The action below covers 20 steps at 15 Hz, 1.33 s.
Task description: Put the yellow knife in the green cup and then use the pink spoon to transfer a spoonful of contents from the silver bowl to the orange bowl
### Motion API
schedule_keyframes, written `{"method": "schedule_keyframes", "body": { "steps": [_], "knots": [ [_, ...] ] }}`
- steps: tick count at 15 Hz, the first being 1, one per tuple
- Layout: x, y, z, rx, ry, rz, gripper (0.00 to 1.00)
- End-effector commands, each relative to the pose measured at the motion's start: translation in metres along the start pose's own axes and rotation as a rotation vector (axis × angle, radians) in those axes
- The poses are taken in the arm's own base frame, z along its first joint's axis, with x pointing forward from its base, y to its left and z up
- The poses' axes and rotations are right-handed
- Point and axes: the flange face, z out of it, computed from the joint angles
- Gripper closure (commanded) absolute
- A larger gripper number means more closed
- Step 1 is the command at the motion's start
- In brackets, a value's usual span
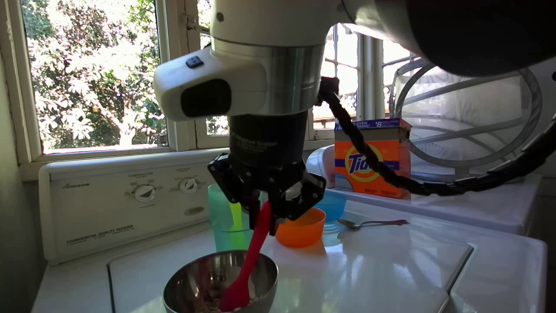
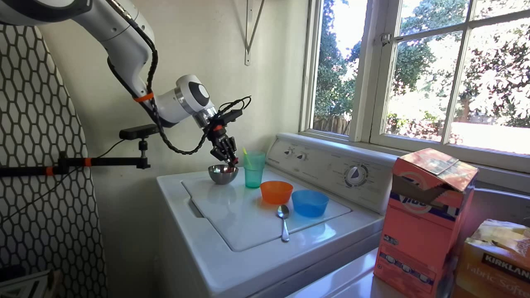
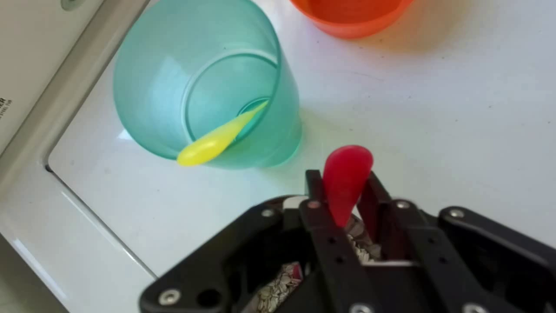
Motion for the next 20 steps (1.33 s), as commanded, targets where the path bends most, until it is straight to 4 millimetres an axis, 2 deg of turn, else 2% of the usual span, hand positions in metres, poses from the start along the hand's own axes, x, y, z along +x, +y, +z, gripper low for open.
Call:
{"method": "schedule_keyframes", "body": {
  "steps": [1, 13, 20],
  "knots": [
    [0.006, -0.002, 0.004, 0.072, 0.034, -0.05, 0.94],
    [-0.008, 0.003, 0.014, 0.16, 0.183, 0.12, 0.94],
    [-0.03, 0.001, 0.022, 0.176, 0.233, 0.217, 0.94]
  ]
}}
